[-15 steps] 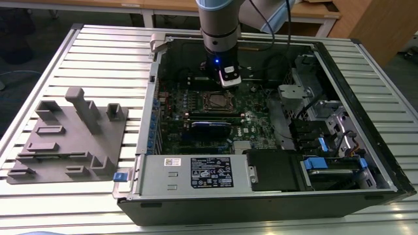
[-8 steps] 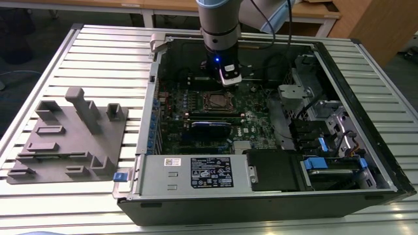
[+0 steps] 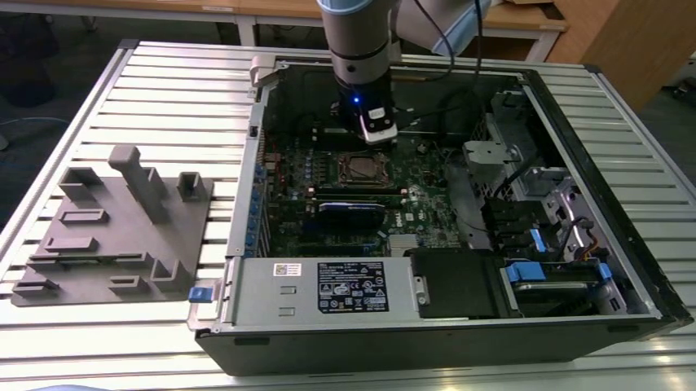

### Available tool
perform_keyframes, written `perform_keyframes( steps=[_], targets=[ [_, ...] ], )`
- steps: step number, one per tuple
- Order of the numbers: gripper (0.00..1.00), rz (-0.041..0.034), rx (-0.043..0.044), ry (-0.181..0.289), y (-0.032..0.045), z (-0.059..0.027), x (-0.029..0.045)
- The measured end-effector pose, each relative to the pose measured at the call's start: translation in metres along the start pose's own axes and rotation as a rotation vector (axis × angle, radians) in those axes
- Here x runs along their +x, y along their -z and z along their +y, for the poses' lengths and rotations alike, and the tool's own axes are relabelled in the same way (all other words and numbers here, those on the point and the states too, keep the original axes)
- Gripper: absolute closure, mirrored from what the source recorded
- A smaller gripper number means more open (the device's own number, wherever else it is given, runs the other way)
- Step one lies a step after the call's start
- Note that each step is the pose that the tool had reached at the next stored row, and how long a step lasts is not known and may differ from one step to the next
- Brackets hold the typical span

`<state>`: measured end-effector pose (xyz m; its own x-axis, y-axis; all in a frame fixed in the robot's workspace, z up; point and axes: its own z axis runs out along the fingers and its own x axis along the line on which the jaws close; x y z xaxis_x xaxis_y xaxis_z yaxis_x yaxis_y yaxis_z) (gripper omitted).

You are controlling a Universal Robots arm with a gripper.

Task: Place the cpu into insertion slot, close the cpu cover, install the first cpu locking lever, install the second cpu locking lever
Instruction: 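Install the first cpu locking lever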

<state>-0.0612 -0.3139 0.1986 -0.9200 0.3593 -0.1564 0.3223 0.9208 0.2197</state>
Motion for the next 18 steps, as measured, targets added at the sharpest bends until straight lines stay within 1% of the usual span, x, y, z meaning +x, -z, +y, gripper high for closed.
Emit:
perform_keyframes(
  steps=[3,9,11,18],
  targets=[
    [0.89,-0.0013,0.0001,-0.001,-0.0008,0.0000,0.0009],
    [0.89,-0.0027,-0.0003,-0.002,-0.0026,0.0045,0.0029],
    [0.89,-0.0027,-0.0010,-0.002,-0.0028,0.0047,0.0029],
    [0.89,-0.0031,0.0006,-0.002,-0.0028,0.0048,0.0024]
  ],
)
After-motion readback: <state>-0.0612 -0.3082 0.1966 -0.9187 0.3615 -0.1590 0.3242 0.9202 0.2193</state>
